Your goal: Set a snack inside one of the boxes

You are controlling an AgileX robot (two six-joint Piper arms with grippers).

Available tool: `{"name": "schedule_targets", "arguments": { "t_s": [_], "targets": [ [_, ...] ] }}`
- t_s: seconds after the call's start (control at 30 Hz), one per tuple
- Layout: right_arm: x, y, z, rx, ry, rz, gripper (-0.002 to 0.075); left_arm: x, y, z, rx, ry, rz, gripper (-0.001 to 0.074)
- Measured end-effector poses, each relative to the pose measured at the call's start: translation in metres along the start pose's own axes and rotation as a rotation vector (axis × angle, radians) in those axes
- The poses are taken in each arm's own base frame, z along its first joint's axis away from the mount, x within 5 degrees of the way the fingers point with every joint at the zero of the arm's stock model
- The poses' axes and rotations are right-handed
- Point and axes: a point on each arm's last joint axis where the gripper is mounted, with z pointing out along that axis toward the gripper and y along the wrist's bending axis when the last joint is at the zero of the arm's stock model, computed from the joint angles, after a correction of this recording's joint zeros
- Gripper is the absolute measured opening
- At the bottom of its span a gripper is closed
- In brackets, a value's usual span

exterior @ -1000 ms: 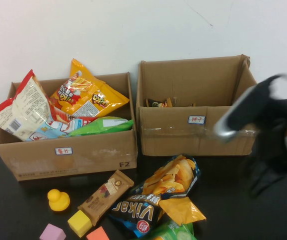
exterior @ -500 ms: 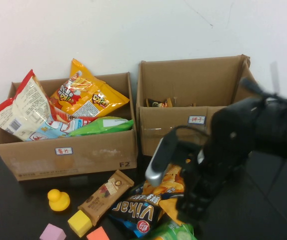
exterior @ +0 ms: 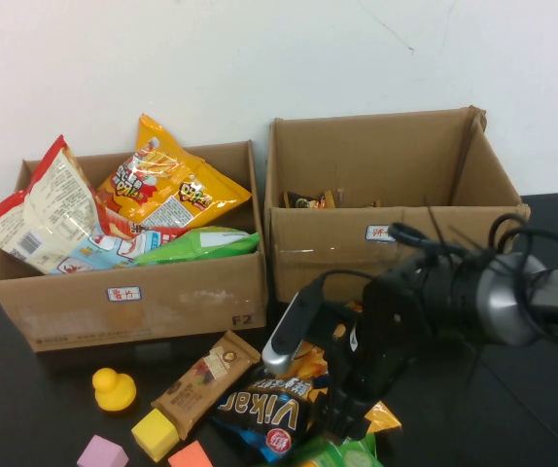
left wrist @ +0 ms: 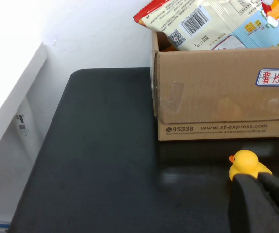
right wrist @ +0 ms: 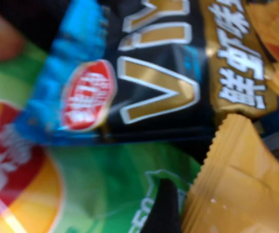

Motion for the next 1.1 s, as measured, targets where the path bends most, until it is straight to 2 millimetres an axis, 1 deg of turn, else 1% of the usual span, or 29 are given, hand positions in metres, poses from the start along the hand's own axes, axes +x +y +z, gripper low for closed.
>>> {"name": "schedule_targets", "arguments": {
  "t_s": [0.13,0.2,0.27,0.33,0.43,0.5,0.57,0.63,0.8,0.87,0.93,1.0,1.03,1.1],
  "targets": [
    [0.001,-0.005,0.011,0.037,0.032,0.013,0.0582,0.0,0.0,0.0,0.0,0.0,0.0,-0.0001],
    [0.0,-0.006,0.013,0.055,0.037,0.018,0.0554,0.0,0.0,0.0,0.0,0.0,0.0,-0.0001],
    [0.0,-0.007,0.015,0.061,0.044,0.023,0.0505,0.0,0.0,0.0,0.0,0.0,0.0,-0.0001],
    [0.001,-0.007,0.017,0.062,0.051,0.024,0.0435,0.0,0.0,0.0,0.0,0.0,0.0,-0.0001],
    [0.002,-0.008,0.017,0.064,0.063,0.017,0.0267,0.0,0.0,0.0,0.0,0.0,0.0,-0.0001],
    [0.003,-0.007,0.015,0.061,0.077,0.024,0.0134,0.0,0.0,0.0,0.0,0.0,0.0,-0.0001],
    [0.002,-0.007,0.005,0.064,0.076,0.045,0.0062,0.0,0.0,0.0,0.0,0.0,0.0,-0.0001],
    [0.0,-0.008,-0.01,0.072,0.062,0.057,0.0027,0.0,0.0,0.0,0.0,0.0,-0.002,-0.0001],
    [-0.008,-0.009,-0.066,0.114,-0.034,0.061,0.0004,0.0,0.0,0.0,0.0,0.0,-0.002,-0.0001],
    [-0.01,-0.009,-0.083,0.128,-0.071,0.062,0.0003,0.0,0.0,0.0,0.0,0.0,-0.002,-0.0001],
    [-0.011,-0.006,-0.089,0.13,-0.079,0.026,0.0017,0.0,0.0,0.0,0.0,0.0,-0.002,-0.0001],
    [-0.012,0.002,-0.09,0.121,-0.062,-0.064,0.0069,0.0,0.0,0.0,0.0,0.0,-0.002,-0.0001],
    [-0.013,0.007,-0.088,0.113,-0.049,-0.106,0.0104,0.0,0.0,0.0,0.0,0.0,-0.002,-0.0001],
    [-0.015,0.014,-0.081,0.1,-0.031,-0.188,0.023,0.0,0.0,0.0,0.0,0.0,-0.002,-0.0001]
  ]
}}
